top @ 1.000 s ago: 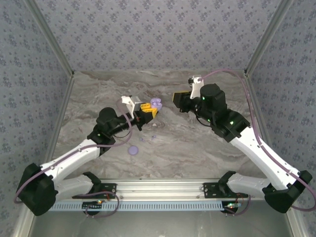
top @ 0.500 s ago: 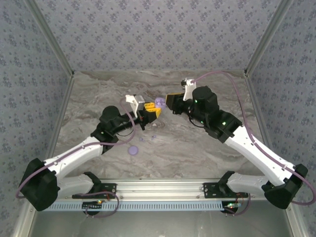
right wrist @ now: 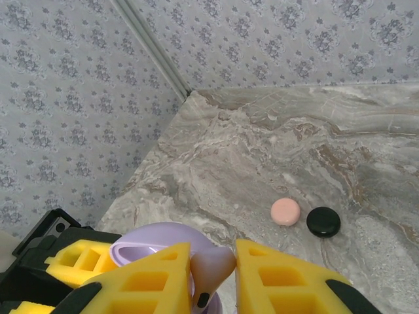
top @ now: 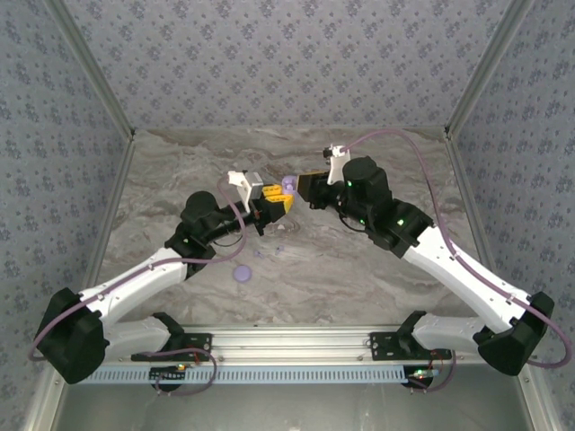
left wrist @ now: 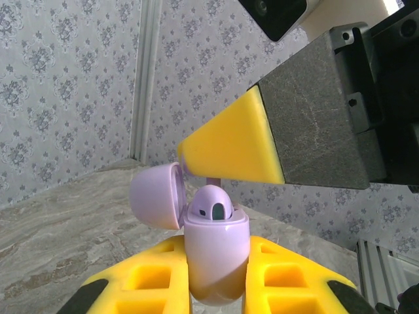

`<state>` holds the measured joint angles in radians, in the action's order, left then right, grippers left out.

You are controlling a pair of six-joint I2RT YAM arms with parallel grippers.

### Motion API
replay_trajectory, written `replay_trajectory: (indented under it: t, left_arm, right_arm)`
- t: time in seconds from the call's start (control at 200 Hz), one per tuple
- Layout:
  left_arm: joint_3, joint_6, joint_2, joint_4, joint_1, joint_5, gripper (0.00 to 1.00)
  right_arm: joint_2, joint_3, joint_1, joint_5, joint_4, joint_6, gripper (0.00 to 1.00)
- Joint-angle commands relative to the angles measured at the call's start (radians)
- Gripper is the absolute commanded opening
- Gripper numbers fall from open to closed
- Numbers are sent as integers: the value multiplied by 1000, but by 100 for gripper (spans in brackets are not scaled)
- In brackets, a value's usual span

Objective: Insert the wireless bluetooth earbuds into the charging case

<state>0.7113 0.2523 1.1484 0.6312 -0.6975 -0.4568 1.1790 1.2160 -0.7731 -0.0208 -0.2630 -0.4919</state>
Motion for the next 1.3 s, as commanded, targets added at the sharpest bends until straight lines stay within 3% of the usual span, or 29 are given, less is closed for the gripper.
replay_trajectory:
  t: [0.0, 0.84, 1.054, 1.294]
  left_arm:
    - [38, -1, 0, 23, -8, -14, 0]
    - [32, -5, 0, 18, -7, -10, 0]
    - [30, -7, -3, 18, -8, -9, 0]
    - [22, 5, 3, 47, -8, -8, 0]
  right_arm:
    - [4, 2, -10, 19, 22, -22, 23]
    - [31, 34, -31, 62, -24, -3, 24]
    - [26, 57, -8, 94, -41, 23, 30]
    - [20, 143, 64, 221, -89, 57, 47]
